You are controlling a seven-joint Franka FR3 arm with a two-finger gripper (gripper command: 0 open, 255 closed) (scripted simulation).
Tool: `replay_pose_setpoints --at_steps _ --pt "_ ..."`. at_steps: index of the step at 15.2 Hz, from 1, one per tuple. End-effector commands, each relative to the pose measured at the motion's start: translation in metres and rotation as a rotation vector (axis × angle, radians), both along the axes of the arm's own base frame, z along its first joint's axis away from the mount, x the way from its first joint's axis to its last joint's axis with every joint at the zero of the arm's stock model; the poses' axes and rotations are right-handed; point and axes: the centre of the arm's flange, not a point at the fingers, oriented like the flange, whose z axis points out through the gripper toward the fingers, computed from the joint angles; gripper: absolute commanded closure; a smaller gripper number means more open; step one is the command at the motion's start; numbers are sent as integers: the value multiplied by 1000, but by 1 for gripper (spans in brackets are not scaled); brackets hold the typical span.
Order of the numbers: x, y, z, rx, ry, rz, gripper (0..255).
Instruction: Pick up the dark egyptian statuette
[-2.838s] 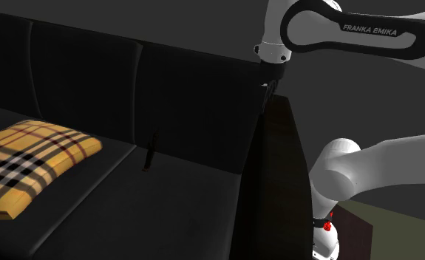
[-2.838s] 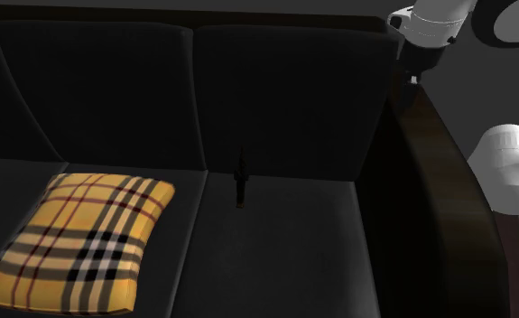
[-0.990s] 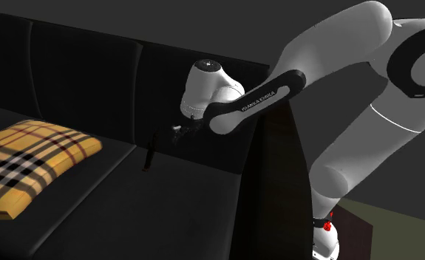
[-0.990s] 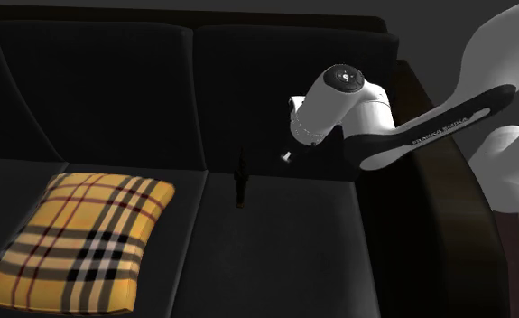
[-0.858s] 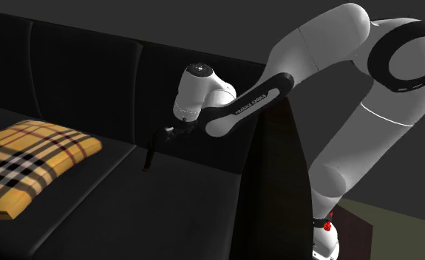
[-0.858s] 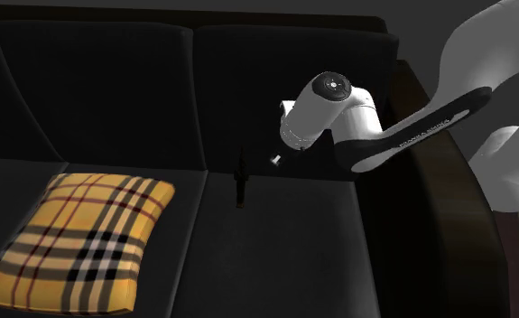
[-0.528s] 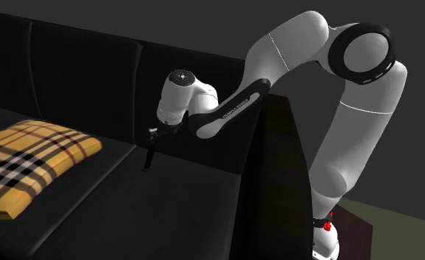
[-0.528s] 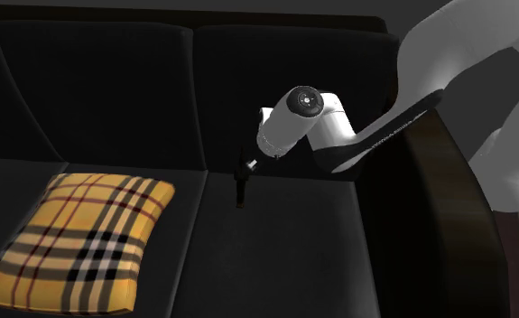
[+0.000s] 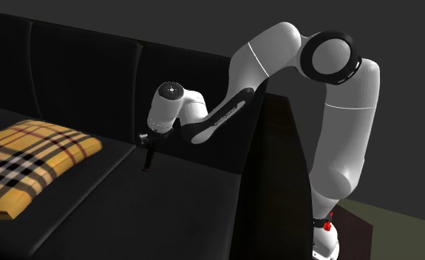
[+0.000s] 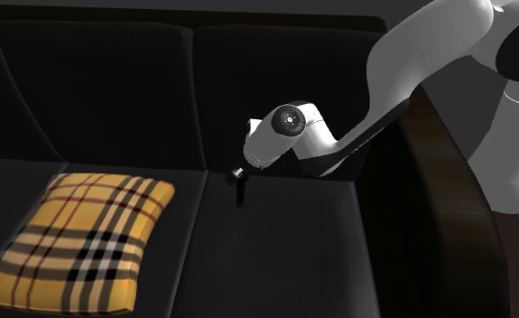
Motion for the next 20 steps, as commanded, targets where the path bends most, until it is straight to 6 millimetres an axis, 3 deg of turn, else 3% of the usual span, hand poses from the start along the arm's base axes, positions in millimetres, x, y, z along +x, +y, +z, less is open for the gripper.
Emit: replay_pose_setpoints --at_steps 1,4,5,14,20 --pt "1 0 -11 0 -1 0 0" --pt "1 0 -19 0 -1 0 0" --pt "1 1 -19 0 -1 0 255" --pt "1 0 -19 0 -1 0 255" --pt "1 0 13 0 -1 0 255"
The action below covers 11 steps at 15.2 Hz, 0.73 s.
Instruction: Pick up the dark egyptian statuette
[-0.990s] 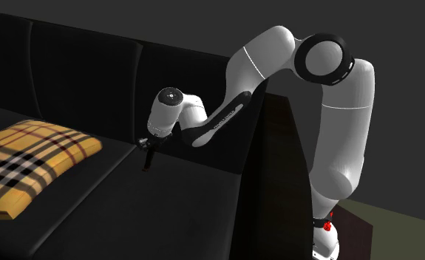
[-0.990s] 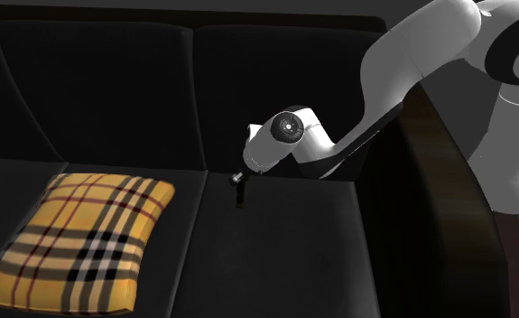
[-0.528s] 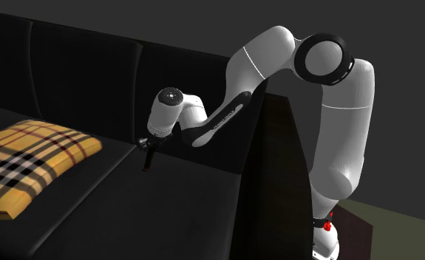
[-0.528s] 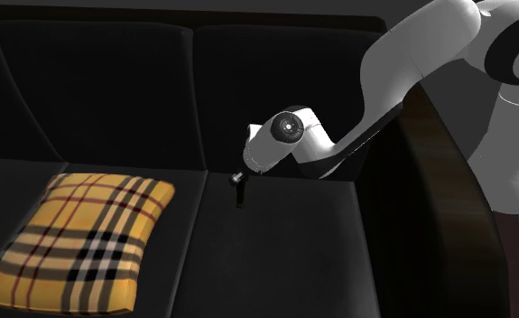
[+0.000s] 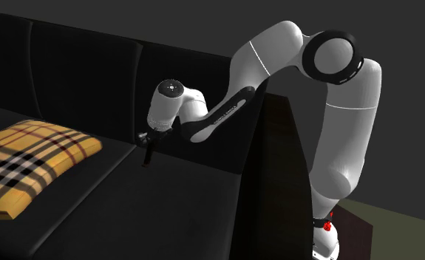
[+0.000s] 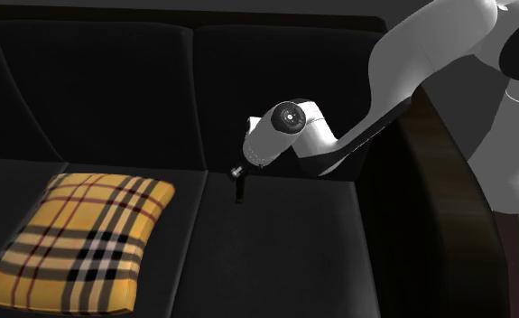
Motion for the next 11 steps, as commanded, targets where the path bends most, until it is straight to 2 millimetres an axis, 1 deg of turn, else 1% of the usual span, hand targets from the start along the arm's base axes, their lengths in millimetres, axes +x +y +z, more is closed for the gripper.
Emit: replay_pose_setpoints --at_steps 1,9,11 --pt "0 0 11 0 0 0 255" --pt "0 0 53 0 0 0 255" --pt "0 0 54 0 0 0 255"
